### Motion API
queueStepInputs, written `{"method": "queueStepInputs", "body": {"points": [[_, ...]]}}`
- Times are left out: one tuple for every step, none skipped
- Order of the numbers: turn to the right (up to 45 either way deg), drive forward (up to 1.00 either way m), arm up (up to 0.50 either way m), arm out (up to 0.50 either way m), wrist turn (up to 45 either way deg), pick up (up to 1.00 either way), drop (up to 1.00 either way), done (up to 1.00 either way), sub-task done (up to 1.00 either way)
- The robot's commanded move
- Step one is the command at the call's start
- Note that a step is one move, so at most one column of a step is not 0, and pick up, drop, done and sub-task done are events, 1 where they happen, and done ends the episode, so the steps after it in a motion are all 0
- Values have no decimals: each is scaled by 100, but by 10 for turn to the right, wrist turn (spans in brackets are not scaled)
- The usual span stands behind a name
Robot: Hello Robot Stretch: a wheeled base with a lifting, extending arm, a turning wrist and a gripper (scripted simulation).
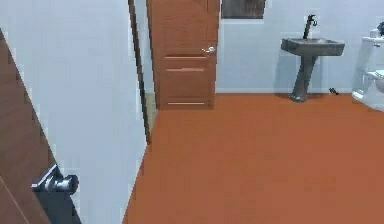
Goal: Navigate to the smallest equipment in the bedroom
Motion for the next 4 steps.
{"method": "queueStepInputs", "body": {"points": [[0,65,0,0,0,0,0,0,0],[0,100,0,0,0,0,0,0,0],[0,55,0,0,0,0,0,0,0],[-450,0,0,0,0,0,0,0,0]]}}
